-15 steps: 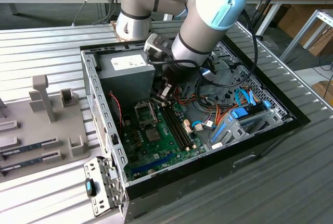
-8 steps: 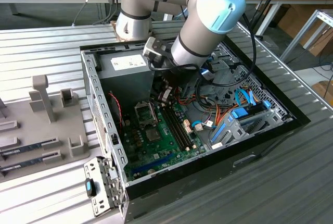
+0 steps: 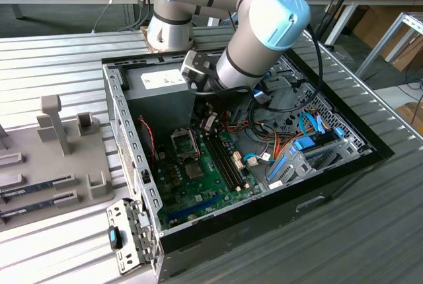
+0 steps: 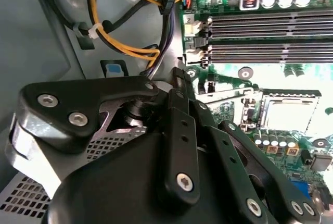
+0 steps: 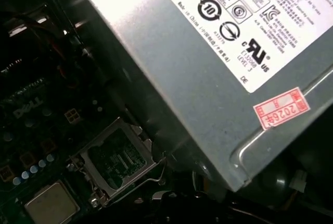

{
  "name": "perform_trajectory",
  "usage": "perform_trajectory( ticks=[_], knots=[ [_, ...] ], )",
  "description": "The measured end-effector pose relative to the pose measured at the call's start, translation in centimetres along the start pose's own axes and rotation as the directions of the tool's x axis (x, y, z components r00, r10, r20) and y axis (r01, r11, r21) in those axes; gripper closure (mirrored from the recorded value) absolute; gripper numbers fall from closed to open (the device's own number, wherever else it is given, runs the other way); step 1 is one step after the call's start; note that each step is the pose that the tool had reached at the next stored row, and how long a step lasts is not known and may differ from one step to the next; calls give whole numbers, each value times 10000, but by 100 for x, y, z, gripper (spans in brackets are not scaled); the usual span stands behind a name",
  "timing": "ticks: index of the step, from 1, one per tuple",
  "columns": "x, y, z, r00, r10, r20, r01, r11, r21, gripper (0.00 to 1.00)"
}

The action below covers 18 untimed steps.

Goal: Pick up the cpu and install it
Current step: 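Close the cpu cover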

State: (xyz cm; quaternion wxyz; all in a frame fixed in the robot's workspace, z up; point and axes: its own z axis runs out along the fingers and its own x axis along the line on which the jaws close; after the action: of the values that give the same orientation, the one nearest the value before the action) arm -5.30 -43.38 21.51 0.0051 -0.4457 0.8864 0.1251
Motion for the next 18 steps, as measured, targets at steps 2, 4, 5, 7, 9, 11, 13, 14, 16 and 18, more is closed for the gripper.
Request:
perform_trajectory(
  ticks=[2,4,5,7,9,11,13,14,16,18],
  knots=[
    [8,5,14,9999,-15,119,16,10000,-91,89],
    [20,13,34,9998,-24,196,27,9999,-148,89],
    [24,15,43,9998,-27,216,30,9999,-162,89],
    [31,11,62,9997,-31,244,35,9998,-183,89],
    [36,6,78,9997,-31,260,36,9998,-196,89],
    [40,2,95,9996,-33,279,39,9998,-210,89],
    [43,-1,113,9995,-36,298,43,9997,-224,89],
    [45,-3,122,9995,-37,305,44,9997,-230,89],
    [50,-3,137,9995,-38,322,46,9997,-244,89],
    [57,2,150,9994,-40,348,50,9996,-261,89]
  ],
)
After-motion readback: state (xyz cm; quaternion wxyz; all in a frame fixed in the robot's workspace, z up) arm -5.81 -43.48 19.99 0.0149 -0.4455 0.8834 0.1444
